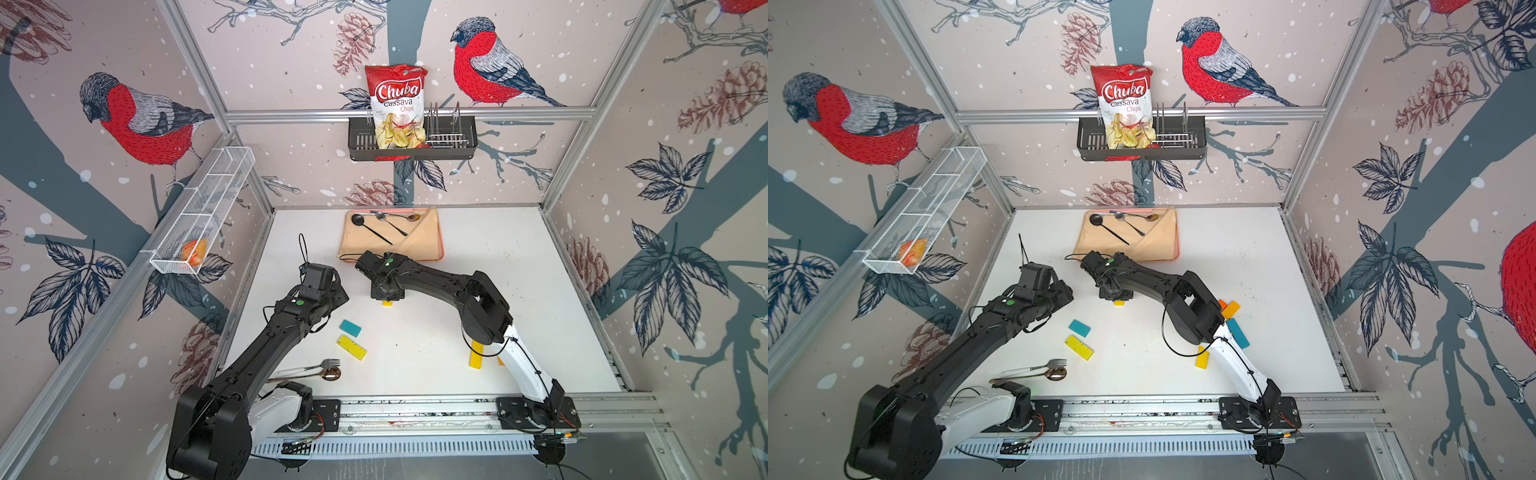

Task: Assemble the letter h with building blocks
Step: Place the building block at the center of the board.

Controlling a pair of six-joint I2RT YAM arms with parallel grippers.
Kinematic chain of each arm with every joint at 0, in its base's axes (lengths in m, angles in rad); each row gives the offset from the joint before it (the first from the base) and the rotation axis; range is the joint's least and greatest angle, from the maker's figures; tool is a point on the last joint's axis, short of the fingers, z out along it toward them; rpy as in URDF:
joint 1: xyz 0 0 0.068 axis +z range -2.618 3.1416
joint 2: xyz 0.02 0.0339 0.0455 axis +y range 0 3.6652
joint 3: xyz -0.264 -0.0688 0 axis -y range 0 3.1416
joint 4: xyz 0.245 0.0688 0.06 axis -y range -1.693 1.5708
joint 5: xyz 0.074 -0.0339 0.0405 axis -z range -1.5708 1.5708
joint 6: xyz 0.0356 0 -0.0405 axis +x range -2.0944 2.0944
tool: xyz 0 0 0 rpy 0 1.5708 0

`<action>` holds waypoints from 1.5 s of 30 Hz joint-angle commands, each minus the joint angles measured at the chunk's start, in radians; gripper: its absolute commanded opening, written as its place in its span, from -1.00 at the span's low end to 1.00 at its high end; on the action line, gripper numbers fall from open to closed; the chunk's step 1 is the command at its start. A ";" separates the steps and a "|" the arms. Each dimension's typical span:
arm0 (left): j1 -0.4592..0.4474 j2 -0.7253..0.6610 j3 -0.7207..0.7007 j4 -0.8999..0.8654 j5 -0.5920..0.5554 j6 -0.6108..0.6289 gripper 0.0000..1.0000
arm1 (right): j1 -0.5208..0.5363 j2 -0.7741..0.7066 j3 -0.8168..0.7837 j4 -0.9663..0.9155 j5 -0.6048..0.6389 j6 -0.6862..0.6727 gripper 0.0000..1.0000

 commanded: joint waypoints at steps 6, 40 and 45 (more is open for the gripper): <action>0.001 0.005 -0.019 -0.005 -0.001 -0.007 0.23 | 0.002 0.007 0.014 -0.030 -0.012 0.001 -0.11; 0.000 0.044 -0.095 0.010 0.036 -0.027 0.32 | 0.022 -0.010 0.043 -0.037 -0.012 0.017 0.57; -0.050 0.064 -0.097 0.006 0.043 -0.053 0.42 | 0.015 -0.059 0.075 -0.073 0.054 0.009 0.65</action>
